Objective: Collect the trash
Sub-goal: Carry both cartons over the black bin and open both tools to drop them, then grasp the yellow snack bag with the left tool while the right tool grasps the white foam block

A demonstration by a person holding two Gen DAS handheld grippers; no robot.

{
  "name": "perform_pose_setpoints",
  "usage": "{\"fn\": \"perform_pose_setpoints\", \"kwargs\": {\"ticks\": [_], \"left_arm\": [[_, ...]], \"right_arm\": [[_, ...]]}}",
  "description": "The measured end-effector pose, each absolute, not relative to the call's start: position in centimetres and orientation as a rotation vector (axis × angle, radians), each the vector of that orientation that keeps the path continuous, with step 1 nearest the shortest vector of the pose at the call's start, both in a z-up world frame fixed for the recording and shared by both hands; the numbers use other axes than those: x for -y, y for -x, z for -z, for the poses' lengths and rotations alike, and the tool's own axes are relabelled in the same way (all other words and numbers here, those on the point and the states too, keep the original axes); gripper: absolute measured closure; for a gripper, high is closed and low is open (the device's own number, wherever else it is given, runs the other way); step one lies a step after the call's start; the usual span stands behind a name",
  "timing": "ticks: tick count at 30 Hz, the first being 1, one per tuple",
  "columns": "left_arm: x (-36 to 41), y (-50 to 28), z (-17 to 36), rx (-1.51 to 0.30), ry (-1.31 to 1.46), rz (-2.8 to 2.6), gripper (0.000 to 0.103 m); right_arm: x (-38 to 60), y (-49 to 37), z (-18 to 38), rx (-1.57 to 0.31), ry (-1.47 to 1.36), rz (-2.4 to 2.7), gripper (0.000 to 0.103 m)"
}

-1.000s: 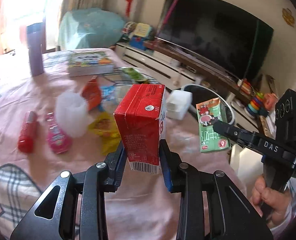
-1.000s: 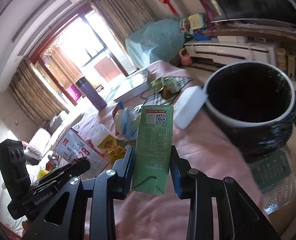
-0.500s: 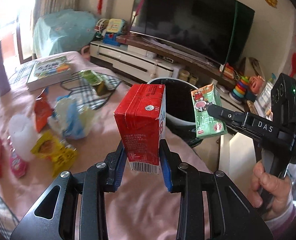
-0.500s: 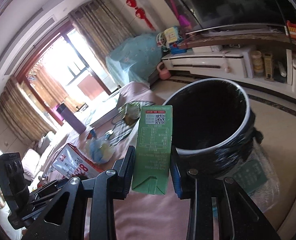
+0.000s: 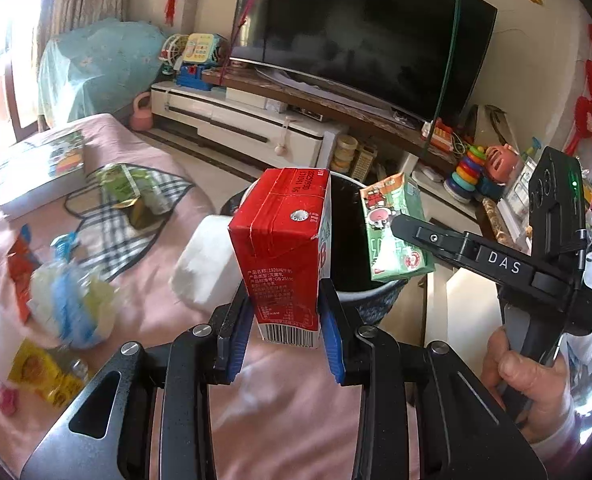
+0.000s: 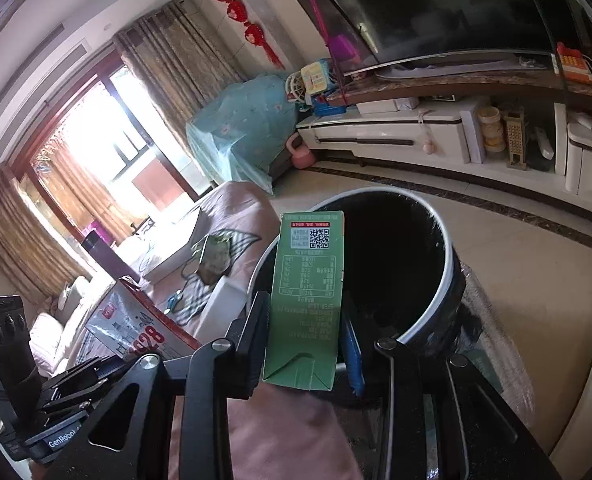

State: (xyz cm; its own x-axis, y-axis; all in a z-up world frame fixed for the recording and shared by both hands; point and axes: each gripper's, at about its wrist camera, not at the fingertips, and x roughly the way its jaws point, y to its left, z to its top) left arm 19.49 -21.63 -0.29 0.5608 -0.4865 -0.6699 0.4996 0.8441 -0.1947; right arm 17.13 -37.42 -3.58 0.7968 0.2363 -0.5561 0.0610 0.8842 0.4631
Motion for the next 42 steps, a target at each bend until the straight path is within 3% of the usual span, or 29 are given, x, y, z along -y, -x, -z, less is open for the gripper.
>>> {"fn": "perform_pose_setpoints", "kwargs": {"ticks": [30,33,35,42], "left_arm": [[27.6,-25.3,2.6,-0.876,-0.062,0.594,0.07],[27.1,-25.3,2.4,-0.87,-0.055,0.571,0.044],[26.3,-25.0,2.1,-0.855,-0.035,0.566,0.043],[23.1,-23.0,1.3,-0.82,0.013,0.535,0.036]], "right_arm": [[40.5,-21.5,4.7,-0.7,-0.475,-0.042,0.069],[40.7,-21.8,4.7,-0.706,-0.471,-0.024,0.063],[40.8,-21.6,4.5,-0.698,-0.484,-0.032,0.047],[40.3,-20.3,3.6,-0.653,-0.503,-0.048,0.028]]}}
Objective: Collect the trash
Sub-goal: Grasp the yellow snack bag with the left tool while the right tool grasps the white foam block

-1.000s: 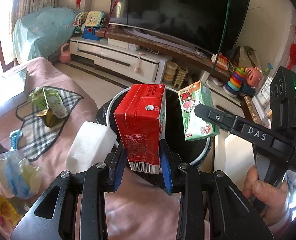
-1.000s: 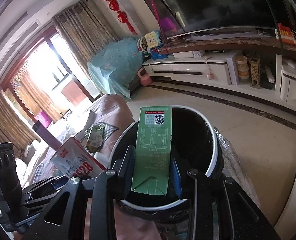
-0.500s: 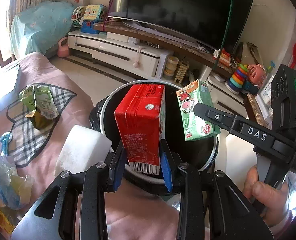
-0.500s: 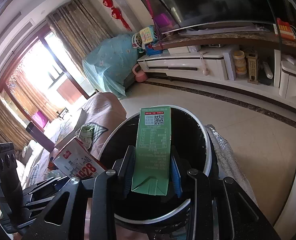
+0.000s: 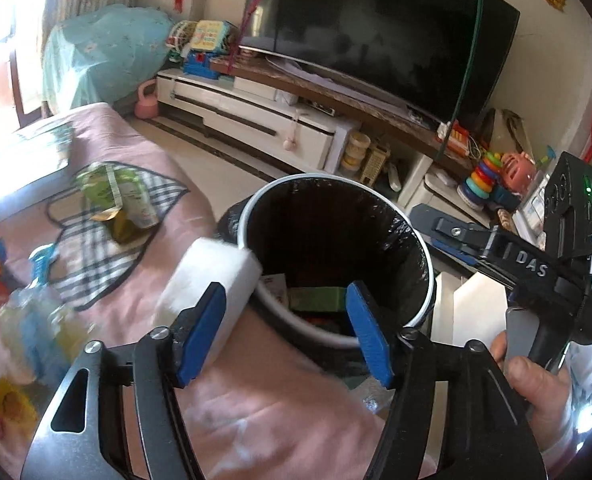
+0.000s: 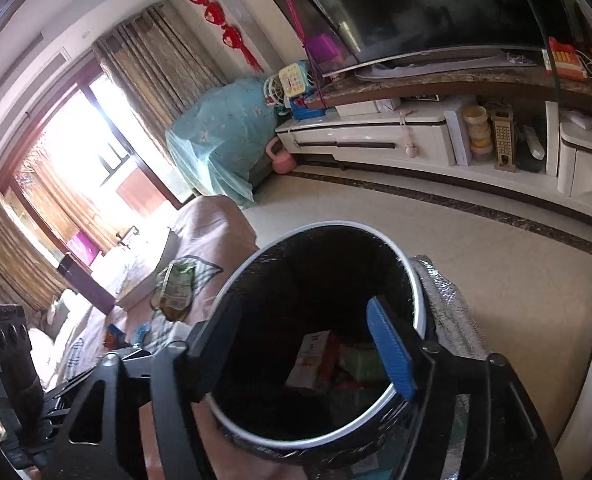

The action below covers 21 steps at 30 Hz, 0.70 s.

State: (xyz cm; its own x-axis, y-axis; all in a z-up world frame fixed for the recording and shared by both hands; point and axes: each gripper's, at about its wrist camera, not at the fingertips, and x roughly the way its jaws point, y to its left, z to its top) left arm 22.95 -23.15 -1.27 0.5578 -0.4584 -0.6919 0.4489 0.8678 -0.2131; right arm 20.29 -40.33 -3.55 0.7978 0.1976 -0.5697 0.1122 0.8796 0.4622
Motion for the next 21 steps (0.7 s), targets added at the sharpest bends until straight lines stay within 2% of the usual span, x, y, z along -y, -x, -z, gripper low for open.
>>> {"fn": "perform_pose_setpoints", "kwargs": {"ticks": [2,4,9,21], "left_arm": [[21.9,-22.0,1.3,-0.809,0.027,0.52,0.035],[20.4,-20.8,1.5,-0.802,0.034,0.499,0.034],[16.7,-18.8,2.2,-0.808,0.063,0.442,0.033],[8.2,-15.3,3.1,-0.814,0.157,0.311,0.032]], "right_arm": [[39.6,-19.5,3.3,-0.638,-0.497,-0.054,0.016],[38.7,-18.9,3.1,-0.628,-0.485,-0.054,0.013],[35.5,-17.2,3.0,-0.617,-0.407,-0.055,0.009],[28.8,-15.2,4.7,-0.658,-0.402,-0.164,0.009]]}}
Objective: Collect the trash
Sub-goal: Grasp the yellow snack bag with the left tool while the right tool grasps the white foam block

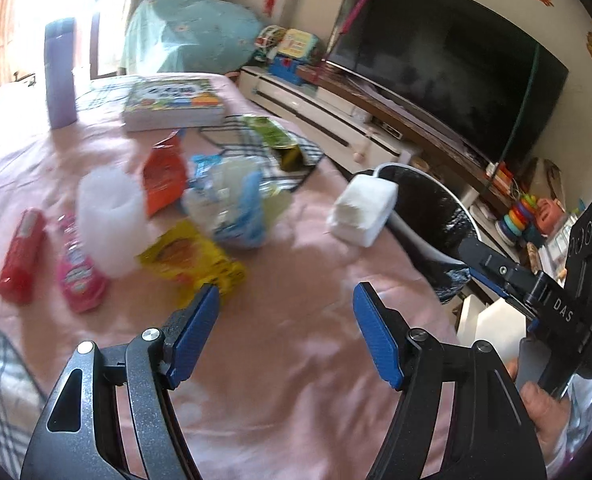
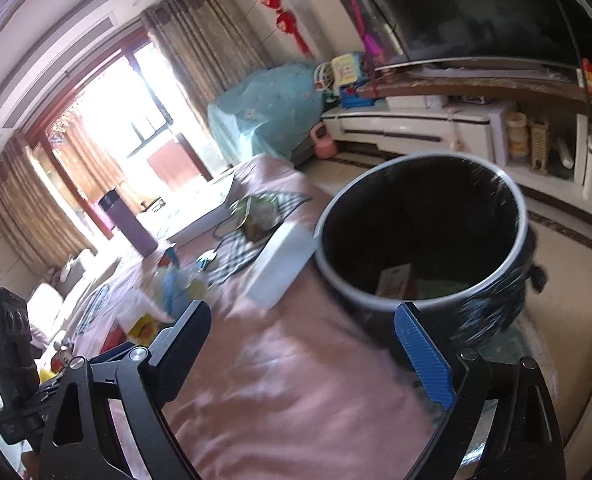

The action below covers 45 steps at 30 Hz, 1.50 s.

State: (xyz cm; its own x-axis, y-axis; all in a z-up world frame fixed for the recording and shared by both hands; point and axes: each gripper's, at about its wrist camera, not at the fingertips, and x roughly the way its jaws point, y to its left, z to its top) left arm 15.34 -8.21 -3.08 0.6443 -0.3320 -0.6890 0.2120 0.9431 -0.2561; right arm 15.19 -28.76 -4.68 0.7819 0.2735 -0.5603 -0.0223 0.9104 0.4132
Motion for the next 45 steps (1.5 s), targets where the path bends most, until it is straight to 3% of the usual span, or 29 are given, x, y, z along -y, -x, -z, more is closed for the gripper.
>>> {"fn": "perform_pose_setpoints", "kwargs": {"ticks": [8,12,28,36,39,40,41,42,45], "left_arm": [[4.7,-14.3,4.5,-0.839,0.202,0.252,0.032],[3.6,-14.0,4.9,-0.844,0.222,0.236,0.029],[3.6,-17.1,5.4,-0.872,0.259,0.244,0.025],[4.4,-19.9,6.5,-0.898,0.272,0.245,0.027],[4.8,-20.5,7.0,-0.91,0.254,0.258,0.055],[5.0,-20.5,7.1,-0.91,0.252,0.267,0.057],[5.0,-20.3,7.1,-0.902,0.247,0.267,0.059],[5.1,-20.1,7.0,-0.892,0.236,0.27,0.066],[5.2,-19.1,6.7,-0.879,0.213,0.284,0.068]], "right_arm": [[25.7,-15.0,5.7,-0.698,-0.378,-0.207,0.008],[24.8,-15.0,6.1,-0.704,-0.371,-0.202,0.003],[24.8,-19.4,8.1,-0.783,-0.503,-0.273,0.003],[25.5,-23.3,8.7,-0.815,-0.536,-0.25,0.019],[25.4,-24.1,9.1,-0.827,-0.536,-0.242,0.038],[25.5,-24.2,9.3,-0.829,-0.533,-0.233,0.059],[25.6,-24.3,9.5,-0.835,-0.527,-0.217,0.066],[25.7,-24.2,9.7,-0.837,-0.532,-0.217,0.066],[25.6,-23.4,9.4,-0.812,-0.509,-0.223,0.067]]}}
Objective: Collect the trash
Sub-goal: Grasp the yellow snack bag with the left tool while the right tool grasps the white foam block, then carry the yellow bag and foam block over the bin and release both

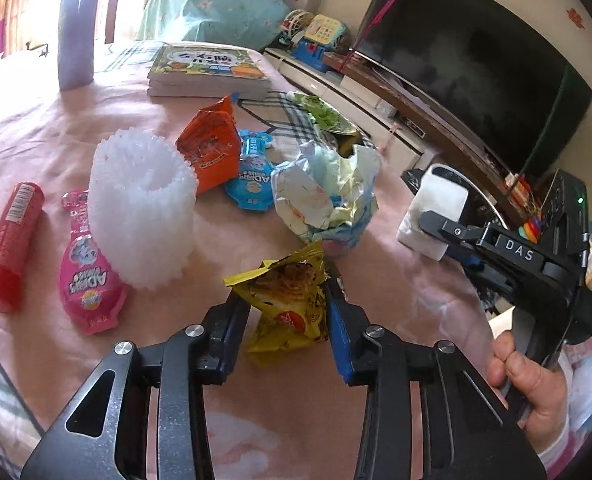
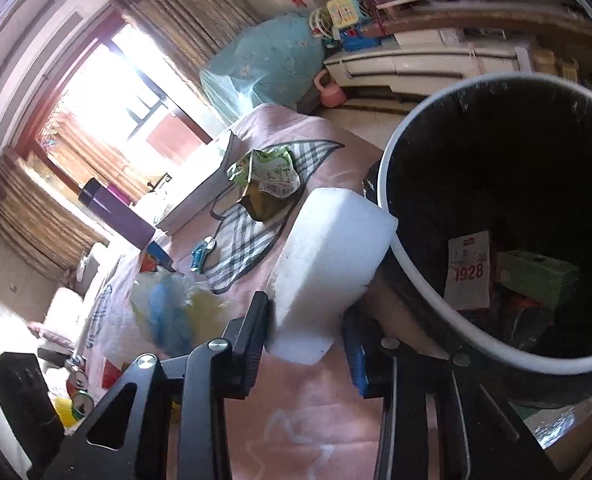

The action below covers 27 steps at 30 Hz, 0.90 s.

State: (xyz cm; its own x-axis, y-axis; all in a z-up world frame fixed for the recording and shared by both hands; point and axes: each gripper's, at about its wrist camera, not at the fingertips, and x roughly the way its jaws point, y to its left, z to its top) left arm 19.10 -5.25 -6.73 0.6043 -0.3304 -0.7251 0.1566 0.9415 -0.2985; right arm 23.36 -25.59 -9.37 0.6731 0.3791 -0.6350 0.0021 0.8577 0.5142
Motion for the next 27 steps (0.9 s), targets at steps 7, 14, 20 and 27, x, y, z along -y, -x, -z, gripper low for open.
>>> {"fn": "perform_pose_setpoints", "kwargs": {"ticks": [7,14,20,27], "left_arm": [[5.8,-16.8,5.6,-0.858,0.2,0.333,0.069],[8.0,-16.1,3.8,-0.828,0.186,0.396,0.069],[10.8,-16.2,2.6,-0.807,0.156,0.45,0.069],[14.0,-16.9,1.4,-0.793,0.114,0.495,0.069]], "right_arm": [[24.4,-19.9,7.2,-0.751,-0.401,-0.247,0.068],[25.4,-17.7,6.0,-0.723,-0.35,-0.224,0.067],[28.3,-16.1,4.9,-0.692,-0.338,-0.17,0.067],[31.6,-15.3,4.5,-0.676,-0.332,-0.113,0.067]]}}
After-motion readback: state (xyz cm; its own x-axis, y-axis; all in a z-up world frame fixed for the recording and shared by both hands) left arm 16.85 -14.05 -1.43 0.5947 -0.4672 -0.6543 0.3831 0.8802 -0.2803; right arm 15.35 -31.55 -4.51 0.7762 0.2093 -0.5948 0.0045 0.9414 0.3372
